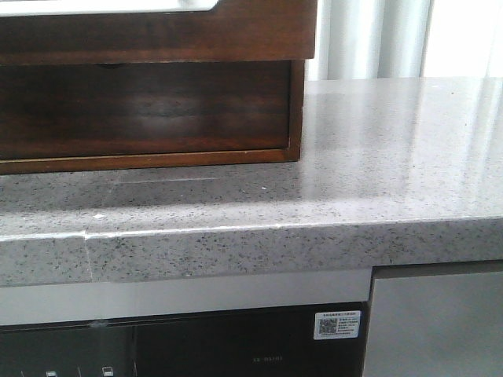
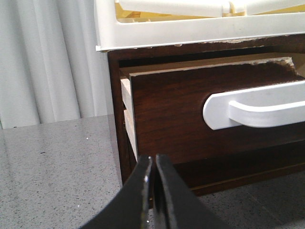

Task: Put scissors in drawer with both arms

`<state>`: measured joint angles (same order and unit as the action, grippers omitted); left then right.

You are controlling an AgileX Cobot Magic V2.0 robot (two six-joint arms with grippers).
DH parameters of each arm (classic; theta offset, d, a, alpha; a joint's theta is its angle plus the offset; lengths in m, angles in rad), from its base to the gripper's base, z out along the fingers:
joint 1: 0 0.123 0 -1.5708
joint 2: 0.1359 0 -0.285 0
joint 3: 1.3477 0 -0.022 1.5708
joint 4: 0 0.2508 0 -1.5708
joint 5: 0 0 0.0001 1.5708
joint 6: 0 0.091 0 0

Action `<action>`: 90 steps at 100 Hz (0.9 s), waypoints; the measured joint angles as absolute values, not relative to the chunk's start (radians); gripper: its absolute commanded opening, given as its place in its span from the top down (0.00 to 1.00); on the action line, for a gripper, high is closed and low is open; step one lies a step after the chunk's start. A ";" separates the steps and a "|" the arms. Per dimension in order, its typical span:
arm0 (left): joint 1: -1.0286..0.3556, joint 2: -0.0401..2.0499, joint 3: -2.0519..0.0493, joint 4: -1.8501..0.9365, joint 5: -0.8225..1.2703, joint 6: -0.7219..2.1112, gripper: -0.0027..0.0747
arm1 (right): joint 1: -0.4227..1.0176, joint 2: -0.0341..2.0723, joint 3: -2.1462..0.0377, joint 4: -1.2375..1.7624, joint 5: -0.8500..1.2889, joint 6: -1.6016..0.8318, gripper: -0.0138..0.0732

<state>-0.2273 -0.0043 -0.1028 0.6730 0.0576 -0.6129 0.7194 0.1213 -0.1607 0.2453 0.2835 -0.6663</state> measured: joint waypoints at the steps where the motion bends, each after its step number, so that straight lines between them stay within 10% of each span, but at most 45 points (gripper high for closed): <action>1: -0.227 -0.004 -0.103 0.673 0.058 -0.613 0.99 | 0.719 0.121 -0.161 0.245 0.283 -0.666 0.92; 90: -0.011 -0.004 -0.004 -0.162 -0.020 0.149 0.99 | 0.719 0.121 -0.161 0.245 0.283 -0.665 0.92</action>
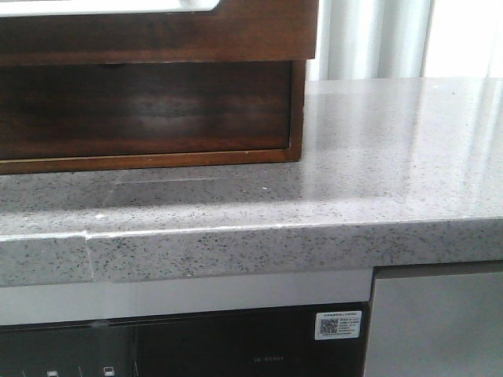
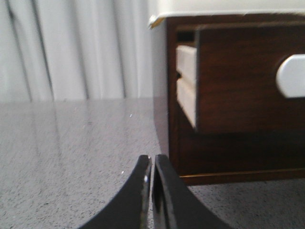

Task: Put scissors in drawer with both arms

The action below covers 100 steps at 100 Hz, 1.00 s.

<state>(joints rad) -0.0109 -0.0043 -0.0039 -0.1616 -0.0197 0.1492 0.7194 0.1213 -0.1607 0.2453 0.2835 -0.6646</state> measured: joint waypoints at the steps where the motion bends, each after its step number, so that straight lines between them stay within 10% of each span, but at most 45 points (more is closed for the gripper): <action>1: -0.008 -0.004 -0.004 -0.153 -0.022 0.141 0.99 | 0.719 0.121 -0.161 0.245 0.283 -0.665 0.92; 100: 0.033 -0.004 -0.004 -0.028 0.323 -0.048 0.99 | 0.719 0.121 -0.161 0.245 0.279 -0.664 0.92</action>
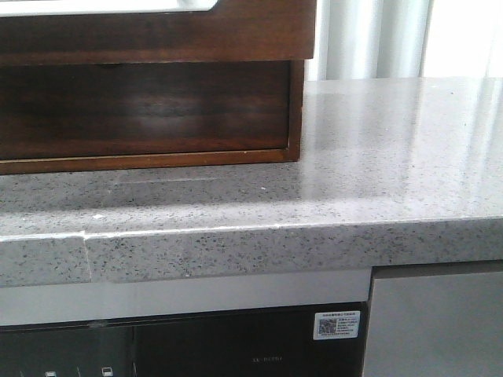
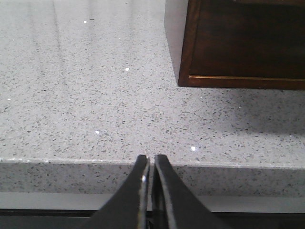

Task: Put scissors in drawer with both arms

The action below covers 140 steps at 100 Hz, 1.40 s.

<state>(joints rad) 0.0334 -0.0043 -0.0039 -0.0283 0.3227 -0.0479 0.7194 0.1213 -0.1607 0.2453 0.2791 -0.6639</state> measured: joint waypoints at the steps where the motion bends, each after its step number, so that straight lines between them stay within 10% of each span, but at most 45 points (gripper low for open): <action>1: 0.033 -0.004 -0.004 -0.028 0.323 -0.048 0.99 | 0.719 0.121 -0.161 0.245 0.279 -0.664 0.92; 75: 0.033 -0.004 -0.004 -0.028 0.324 -0.048 0.99 | 0.690 0.121 -0.161 0.210 0.197 -0.485 0.92; 99: 0.033 -0.004 -0.004 -0.028 0.324 -0.048 0.99 | 0.558 0.121 -0.126 -0.108 0.133 0.043 0.92; 140: 0.033 -0.004 -0.004 -0.028 0.324 -0.048 0.99 | 0.208 0.018 0.013 -0.157 -0.018 0.133 0.92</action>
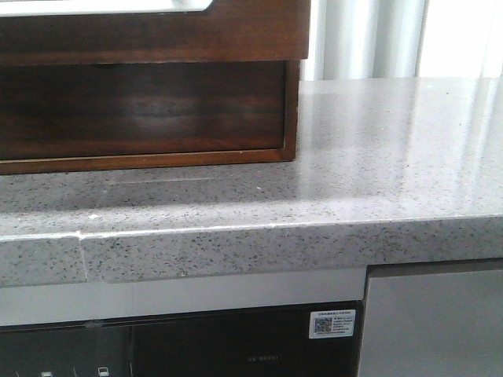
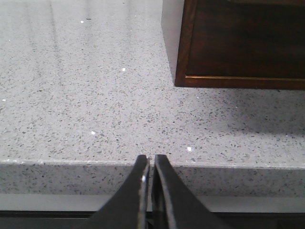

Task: Put scissors in drawer with both arms

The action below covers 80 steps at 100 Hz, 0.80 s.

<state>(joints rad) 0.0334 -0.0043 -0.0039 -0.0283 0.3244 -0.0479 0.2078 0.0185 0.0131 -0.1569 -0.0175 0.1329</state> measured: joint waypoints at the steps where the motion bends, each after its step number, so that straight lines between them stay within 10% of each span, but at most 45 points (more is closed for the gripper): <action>1: 0.033 -0.004 -0.004 -0.028 0.324 -0.048 0.99 | 0.196 0.016 0.013 -0.157 -0.017 0.133 0.92; 80: 0.033 -0.004 -0.004 -0.028 0.324 -0.048 0.99 | -0.089 -0.008 0.011 -0.136 0.335 0.092 0.92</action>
